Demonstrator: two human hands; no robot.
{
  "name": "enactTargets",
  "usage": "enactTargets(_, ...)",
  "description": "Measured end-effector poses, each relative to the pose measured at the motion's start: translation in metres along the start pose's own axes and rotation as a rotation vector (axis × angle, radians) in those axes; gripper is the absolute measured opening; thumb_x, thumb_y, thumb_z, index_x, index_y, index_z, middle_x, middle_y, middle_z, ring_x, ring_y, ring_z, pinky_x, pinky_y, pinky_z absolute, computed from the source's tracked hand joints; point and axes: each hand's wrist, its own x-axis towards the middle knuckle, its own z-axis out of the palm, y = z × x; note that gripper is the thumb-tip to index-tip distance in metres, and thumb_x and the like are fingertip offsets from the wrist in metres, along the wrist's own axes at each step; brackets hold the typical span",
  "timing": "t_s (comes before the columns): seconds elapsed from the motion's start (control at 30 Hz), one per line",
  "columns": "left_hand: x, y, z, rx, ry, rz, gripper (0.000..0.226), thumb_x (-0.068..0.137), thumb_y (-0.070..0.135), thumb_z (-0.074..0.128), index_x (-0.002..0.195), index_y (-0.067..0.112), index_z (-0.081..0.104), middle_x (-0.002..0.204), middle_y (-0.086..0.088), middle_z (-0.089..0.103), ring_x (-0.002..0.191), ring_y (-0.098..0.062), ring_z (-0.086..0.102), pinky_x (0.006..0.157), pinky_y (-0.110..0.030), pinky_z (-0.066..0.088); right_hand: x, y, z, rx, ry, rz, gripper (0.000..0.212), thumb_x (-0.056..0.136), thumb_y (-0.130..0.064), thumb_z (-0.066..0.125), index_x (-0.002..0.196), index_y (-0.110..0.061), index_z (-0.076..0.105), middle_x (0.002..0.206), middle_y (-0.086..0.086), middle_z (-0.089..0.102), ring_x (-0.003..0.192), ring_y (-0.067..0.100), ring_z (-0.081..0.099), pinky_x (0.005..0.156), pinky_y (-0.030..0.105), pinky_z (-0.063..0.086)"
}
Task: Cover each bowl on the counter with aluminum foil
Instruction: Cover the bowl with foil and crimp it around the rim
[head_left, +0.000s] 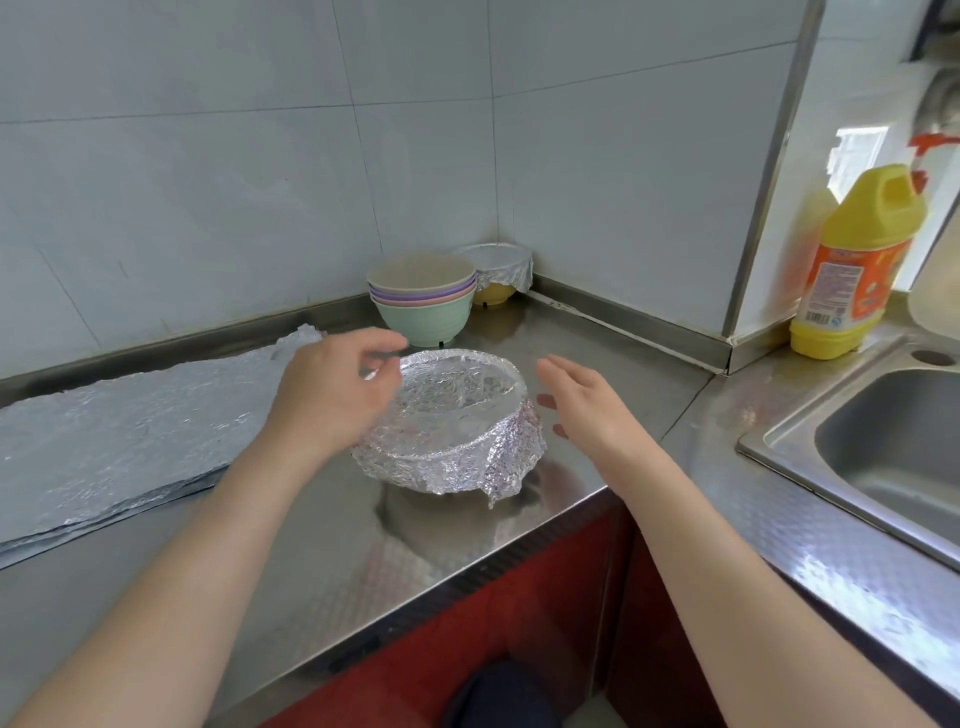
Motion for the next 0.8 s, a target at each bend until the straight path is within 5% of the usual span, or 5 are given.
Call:
enactTargets(0.07,-0.022,0.019,0.006,-0.055,-0.087,0.145,0.021,0.088,0.038,0.059,0.101,0.032,0.074,0.104,0.015,0.071,0.094,-0.005,0.064,0.087,-0.023,0.046,-0.008,0.014,-0.003,0.046,-0.012,0.012,0.051,0.101,-0.033,0.042,0.150,-0.020,0.034,0.151,-0.006,0.040,0.136,0.015,0.041,0.114,0.043,0.033)
enactTargets(0.23,-0.056,0.040,0.030,0.067,-0.135,0.382,0.041,0.083,0.050,0.050,0.114,0.031,0.069,0.116,0.016,0.067,0.109,-0.009,0.061,0.094,-0.031,0.049,-0.022,0.035,0.010,0.122,-0.102,0.014,0.062,0.094,-0.017,0.052,0.151,-0.030,0.030,0.152,-0.007,0.038,0.136,0.013,0.041,0.112,0.044,0.037)
enactTargets(0.37,-0.060,0.034,0.042,0.091,-0.037,0.453,0.030,0.085,0.033,0.058,0.113,0.031,0.069,0.110,0.016,0.070,0.100,-0.014,0.064,0.082,-0.035,0.054,-0.025,0.036,0.019,0.056,-0.020,-0.099,0.051,0.087,-0.009,0.048,0.128,-0.037,0.056,0.122,-0.011,0.066,0.105,0.009,0.060,0.097,0.034,0.046)
enactTargets(0.5,-0.063,0.030,0.051,0.103,0.026,0.534,0.028,0.083,0.018,0.063,0.108,0.025,0.072,0.100,0.011,0.073,0.089,-0.016,0.067,0.071,-0.034,0.057,-0.026,0.034,0.027,-0.047,0.095,-0.157,0.039,0.077,-0.015,0.044,0.101,-0.034,0.068,0.091,-0.005,0.072,0.089,0.020,0.066,0.085,0.044,0.054)
enactTargets(0.8,-0.063,0.029,0.059,0.094,0.078,0.572,0.029,0.090,0.029,0.052,0.103,0.019,0.075,0.095,0.008,0.074,0.084,-0.015,0.067,0.075,-0.027,0.051,-0.027,0.035,0.036,-0.118,0.286,-0.111,0.018,0.086,-0.017,0.054,0.087,-0.018,0.072,0.077,0.004,0.072,0.079,0.028,0.065,0.071,0.039,0.053)
